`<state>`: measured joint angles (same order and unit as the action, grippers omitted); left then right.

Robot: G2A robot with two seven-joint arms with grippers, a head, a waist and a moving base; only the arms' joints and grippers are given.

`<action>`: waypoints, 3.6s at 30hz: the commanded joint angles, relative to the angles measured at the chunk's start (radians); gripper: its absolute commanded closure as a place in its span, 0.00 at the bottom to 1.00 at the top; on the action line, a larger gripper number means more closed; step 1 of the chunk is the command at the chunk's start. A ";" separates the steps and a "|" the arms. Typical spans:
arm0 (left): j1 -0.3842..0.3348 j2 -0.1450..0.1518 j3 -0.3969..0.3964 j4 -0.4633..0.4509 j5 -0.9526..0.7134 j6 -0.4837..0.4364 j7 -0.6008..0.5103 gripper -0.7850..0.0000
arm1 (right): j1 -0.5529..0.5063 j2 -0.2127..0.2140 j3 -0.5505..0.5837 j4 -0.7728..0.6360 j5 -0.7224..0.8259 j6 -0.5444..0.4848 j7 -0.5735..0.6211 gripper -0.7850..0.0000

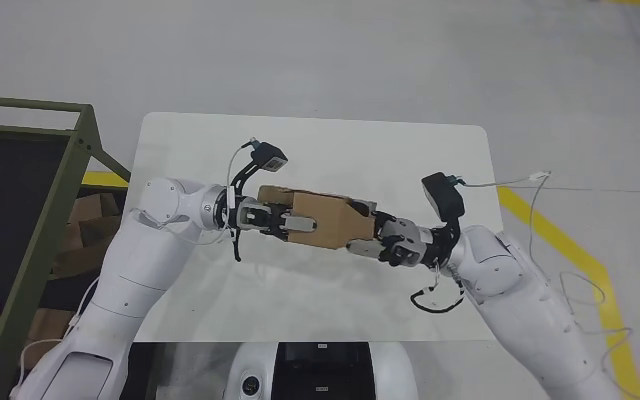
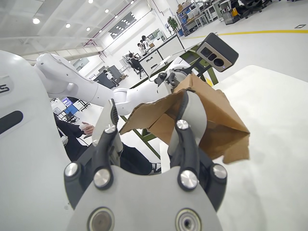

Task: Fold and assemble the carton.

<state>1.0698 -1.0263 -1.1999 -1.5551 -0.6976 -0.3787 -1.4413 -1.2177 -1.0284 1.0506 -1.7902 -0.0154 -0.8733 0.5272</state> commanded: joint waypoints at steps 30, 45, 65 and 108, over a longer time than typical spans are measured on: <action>0.001 0.006 -0.008 -0.015 -0.019 -0.001 0.001 1.00 | -0.159 0.015 0.191 -0.109 -0.245 0.125 -0.137 0.47; 0.005 0.008 -0.008 -0.020 -0.020 0.000 0.000 1.00 | -0.219 0.014 0.244 -0.195 -0.400 0.236 -0.201 0.43; 0.013 0.015 -0.020 -0.031 -0.026 0.001 -0.001 1.00 | -0.207 0.013 0.229 -0.191 -0.355 0.288 -0.094 0.53; 0.007 0.023 -0.020 -0.037 -0.036 -0.003 0.003 1.00 | -0.066 -0.003 0.091 -0.058 -0.143 0.145 0.027 0.64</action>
<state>1.0765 -1.0035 -1.2202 -1.5929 -0.7345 -0.3816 -1.4385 -1.2878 -1.0306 1.1478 -1.8509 -0.1642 -0.7248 0.5518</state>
